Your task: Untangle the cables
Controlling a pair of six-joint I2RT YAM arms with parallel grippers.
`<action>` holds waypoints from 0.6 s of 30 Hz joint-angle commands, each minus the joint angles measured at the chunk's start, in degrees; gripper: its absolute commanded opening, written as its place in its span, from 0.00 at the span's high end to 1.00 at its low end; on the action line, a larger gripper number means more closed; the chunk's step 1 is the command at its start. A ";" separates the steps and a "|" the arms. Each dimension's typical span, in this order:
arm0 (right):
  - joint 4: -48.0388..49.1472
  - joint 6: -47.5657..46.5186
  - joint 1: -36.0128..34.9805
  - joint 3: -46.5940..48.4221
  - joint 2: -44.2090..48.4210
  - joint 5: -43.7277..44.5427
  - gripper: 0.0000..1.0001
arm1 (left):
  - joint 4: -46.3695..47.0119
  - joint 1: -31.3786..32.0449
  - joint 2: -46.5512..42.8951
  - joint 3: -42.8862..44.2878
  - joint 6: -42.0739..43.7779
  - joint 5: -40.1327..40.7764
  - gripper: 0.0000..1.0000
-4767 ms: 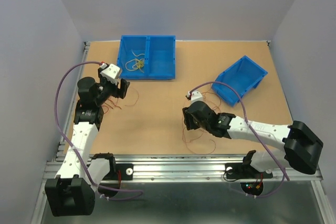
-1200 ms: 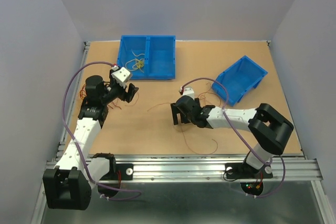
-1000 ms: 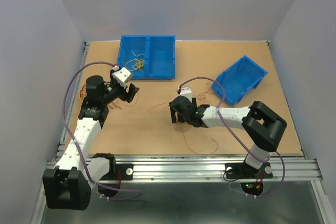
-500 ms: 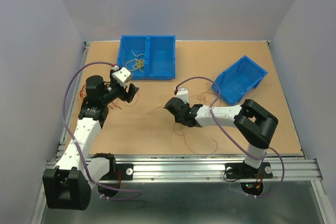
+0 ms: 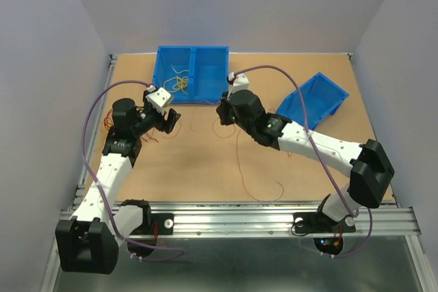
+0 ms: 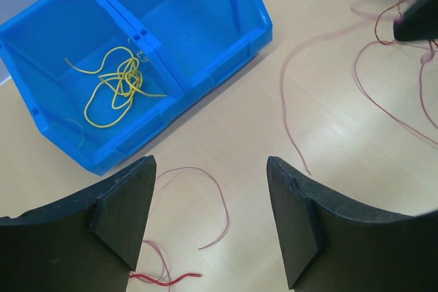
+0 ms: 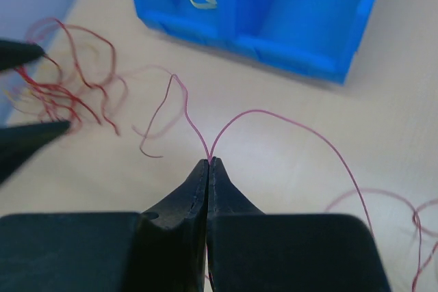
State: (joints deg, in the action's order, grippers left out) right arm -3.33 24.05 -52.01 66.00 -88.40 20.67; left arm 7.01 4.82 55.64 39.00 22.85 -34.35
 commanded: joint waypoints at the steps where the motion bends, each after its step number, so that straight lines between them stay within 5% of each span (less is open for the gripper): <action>1: 5.18 -5.33 1.91 10.45 -0.01 -6.16 0.99 | 1.61 0.28 -0.88 -0.16 -0.17 2.08 0.23; 10: 3.87 -10.43 4.46 35.47 -10.63 -8.55 0.99 | 4.60 0.28 -0.27 -0.42 -2.90 8.24 0.23; 18: 3.68 -8.16 9.63 46.39 -21.54 -11.06 1.00 | 5.47 0.28 -0.79 -0.77 -3.52 9.83 0.23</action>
State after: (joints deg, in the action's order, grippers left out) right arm -0.58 14.81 -46.09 106.63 -105.84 12.97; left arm 8.75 4.82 55.66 38.92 20.25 -25.36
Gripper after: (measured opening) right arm 0.018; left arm 0.767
